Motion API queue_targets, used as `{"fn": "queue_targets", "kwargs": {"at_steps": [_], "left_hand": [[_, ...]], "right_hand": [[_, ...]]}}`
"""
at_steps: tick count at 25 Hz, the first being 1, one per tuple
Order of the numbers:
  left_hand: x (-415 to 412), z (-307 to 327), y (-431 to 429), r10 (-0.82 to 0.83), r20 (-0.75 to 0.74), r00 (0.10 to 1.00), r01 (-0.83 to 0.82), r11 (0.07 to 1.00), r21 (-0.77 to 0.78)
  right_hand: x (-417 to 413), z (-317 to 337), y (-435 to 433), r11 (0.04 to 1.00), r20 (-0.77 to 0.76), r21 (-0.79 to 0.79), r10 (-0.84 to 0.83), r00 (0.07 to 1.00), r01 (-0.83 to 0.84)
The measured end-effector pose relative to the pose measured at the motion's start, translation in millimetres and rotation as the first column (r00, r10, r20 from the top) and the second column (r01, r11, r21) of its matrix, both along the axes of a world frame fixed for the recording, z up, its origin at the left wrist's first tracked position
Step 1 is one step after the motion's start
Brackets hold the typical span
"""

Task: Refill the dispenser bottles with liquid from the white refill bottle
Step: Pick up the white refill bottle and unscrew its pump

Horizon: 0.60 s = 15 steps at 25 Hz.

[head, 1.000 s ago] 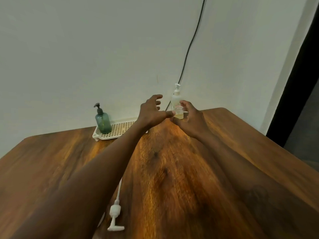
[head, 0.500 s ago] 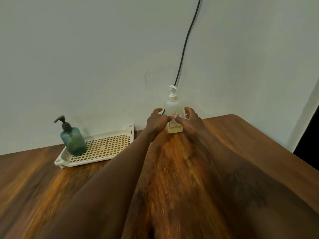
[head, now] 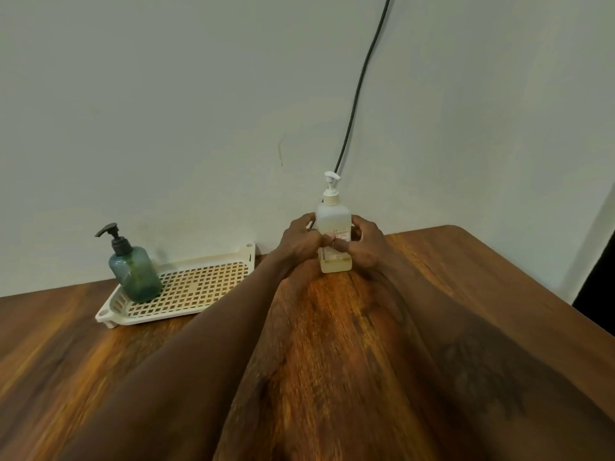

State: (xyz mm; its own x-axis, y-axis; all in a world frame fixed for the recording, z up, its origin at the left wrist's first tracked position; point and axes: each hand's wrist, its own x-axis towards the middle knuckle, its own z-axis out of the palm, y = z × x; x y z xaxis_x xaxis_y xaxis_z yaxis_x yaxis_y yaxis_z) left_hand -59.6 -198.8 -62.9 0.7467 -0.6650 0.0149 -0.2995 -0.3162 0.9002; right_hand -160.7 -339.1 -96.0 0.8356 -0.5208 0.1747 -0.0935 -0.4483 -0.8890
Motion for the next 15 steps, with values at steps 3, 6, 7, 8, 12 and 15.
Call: {"fn": "queue_targets", "kwargs": {"at_steps": [3,6,7,8,12,15], "left_hand": [[-15,7,29,-0.021,-0.025,0.999,0.022,0.999,0.036],[-39,18,63,-0.057,-0.035,0.998,0.059,0.997,0.049],[-49,22,76,-0.059,-0.030,0.998,0.060,0.997,0.038],[-61,26,91,-0.056,-0.027,0.998,0.057,0.998,0.023],[-110,41,150,-0.062,-0.049,0.997,0.058,0.996,-0.066],[-150,55,196,-0.078,-0.061,0.995,0.070,0.990,-0.126]], "right_hand": [[-29,4,24,0.999,0.001,-0.051,0.014,1.000,-0.014],[-60,11,50,0.995,0.030,-0.095,0.046,0.999,-0.043],[-70,15,60,0.994,0.044,-0.093,0.056,0.997,-0.052],[-81,20,72,0.994,0.060,-0.086,0.073,0.996,-0.068],[-126,40,125,0.991,0.106,-0.028,0.134,0.985,-0.132],[-162,55,168,0.982,0.117,-0.038,0.187,0.975,-0.184]]}}
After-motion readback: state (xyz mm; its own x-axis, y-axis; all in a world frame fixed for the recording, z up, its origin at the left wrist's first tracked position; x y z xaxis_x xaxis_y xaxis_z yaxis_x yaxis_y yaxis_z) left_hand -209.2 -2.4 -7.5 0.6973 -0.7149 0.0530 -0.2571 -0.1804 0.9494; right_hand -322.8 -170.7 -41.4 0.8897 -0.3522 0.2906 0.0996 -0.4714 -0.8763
